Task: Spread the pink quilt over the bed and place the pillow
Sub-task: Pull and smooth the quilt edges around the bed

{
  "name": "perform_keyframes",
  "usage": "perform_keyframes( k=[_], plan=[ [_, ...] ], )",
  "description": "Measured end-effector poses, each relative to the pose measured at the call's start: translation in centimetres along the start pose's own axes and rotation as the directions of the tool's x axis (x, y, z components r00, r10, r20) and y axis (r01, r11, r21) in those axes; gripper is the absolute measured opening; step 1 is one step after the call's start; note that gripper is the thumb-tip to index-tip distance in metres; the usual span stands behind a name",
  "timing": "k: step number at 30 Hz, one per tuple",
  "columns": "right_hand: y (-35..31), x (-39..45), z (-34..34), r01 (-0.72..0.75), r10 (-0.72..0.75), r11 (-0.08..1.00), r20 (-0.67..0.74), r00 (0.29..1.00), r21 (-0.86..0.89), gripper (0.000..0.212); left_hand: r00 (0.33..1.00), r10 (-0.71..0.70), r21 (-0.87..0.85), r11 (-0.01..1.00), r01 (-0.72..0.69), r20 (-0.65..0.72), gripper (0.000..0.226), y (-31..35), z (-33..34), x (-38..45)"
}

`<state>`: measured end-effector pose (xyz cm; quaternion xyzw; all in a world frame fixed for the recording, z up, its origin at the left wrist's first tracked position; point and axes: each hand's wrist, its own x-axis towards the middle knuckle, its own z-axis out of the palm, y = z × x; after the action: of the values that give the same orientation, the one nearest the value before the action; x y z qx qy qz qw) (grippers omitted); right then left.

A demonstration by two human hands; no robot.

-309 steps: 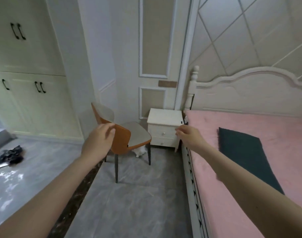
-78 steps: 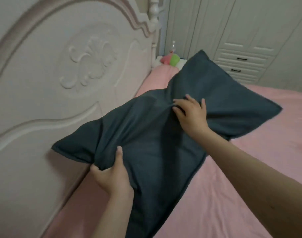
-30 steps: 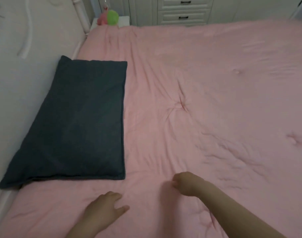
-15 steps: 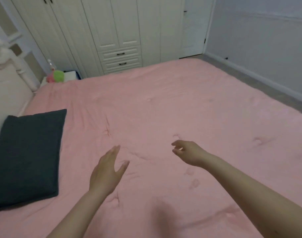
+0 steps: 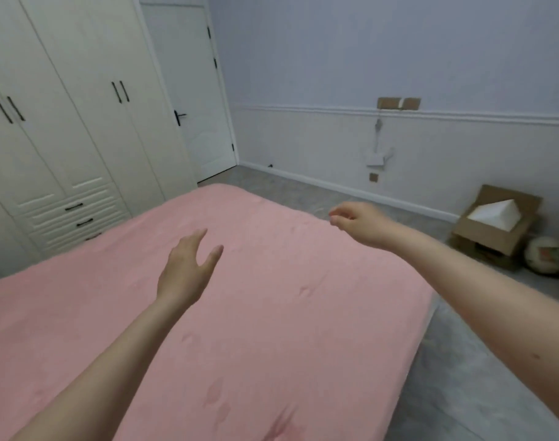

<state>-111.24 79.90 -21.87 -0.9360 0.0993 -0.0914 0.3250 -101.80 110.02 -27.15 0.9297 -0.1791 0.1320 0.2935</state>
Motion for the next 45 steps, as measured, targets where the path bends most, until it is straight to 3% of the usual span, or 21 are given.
perform_keyframes(
  k=[5,11,16,22,29,34,37,42,45],
  plan=[
    [5.8,0.3,-8.8,-0.088,0.079,0.993,-0.122,0.989,-0.073,0.029,0.993,0.114,-0.188,0.975,-0.119,-0.034,0.05,10.2,4.8,8.9],
    [15.7,0.7,-19.6,-0.307,0.286,0.951,-0.249,0.925,-0.046,0.02,0.955,0.285,-0.405,0.885,-0.23,0.08,0.046,22.6,17.0,14.3],
    [22.4,0.0,-26.5,-0.401,0.376,0.916,-0.362,0.853,0.008,0.029,0.904,0.386,-0.475,0.841,-0.261,0.186,0.044,31.2,25.6,16.8],
    [33.5,1.6,-29.9,-0.437,0.427,0.898,-0.362,0.829,0.057,0.027,0.848,0.44,-0.451,0.847,-0.282,0.295,0.043,38.8,36.5,18.5],
    [51.5,10.9,-29.7,-0.408,0.413,0.911,-0.163,0.896,0.062,0.026,0.89,0.268,-0.313,0.937,-0.153,0.37,0.043,41.7,50.9,20.5],
    [62.4,20.1,-28.6,-0.378,0.372,0.922,0.076,0.925,0.088,0.03,0.936,-0.036,-0.185,0.977,0.106,0.349,0.041,43.7,58.2,21.5],
    [66.2,23.6,-26.8,-0.375,0.356,0.923,0.185,0.916,0.082,0.032,0.917,-0.156,-0.128,0.968,0.216,0.367,0.04,45.1,61.8,21.4],
    [69.5,28.1,-23.5,-0.309,0.289,0.951,0.325,0.9,0.009,0.036,0.896,-0.236,-0.045,0.961,0.272,0.376,0.042,45.5,65.1,21.7],
    [71.6,30.1,-20.9,-0.23,0.256,0.967,0.418,0.872,-0.113,0.035,0.888,-0.294,-0.004,0.949,0.316,0.354,0.04,44.0,66.8,21.7]
  ],
)
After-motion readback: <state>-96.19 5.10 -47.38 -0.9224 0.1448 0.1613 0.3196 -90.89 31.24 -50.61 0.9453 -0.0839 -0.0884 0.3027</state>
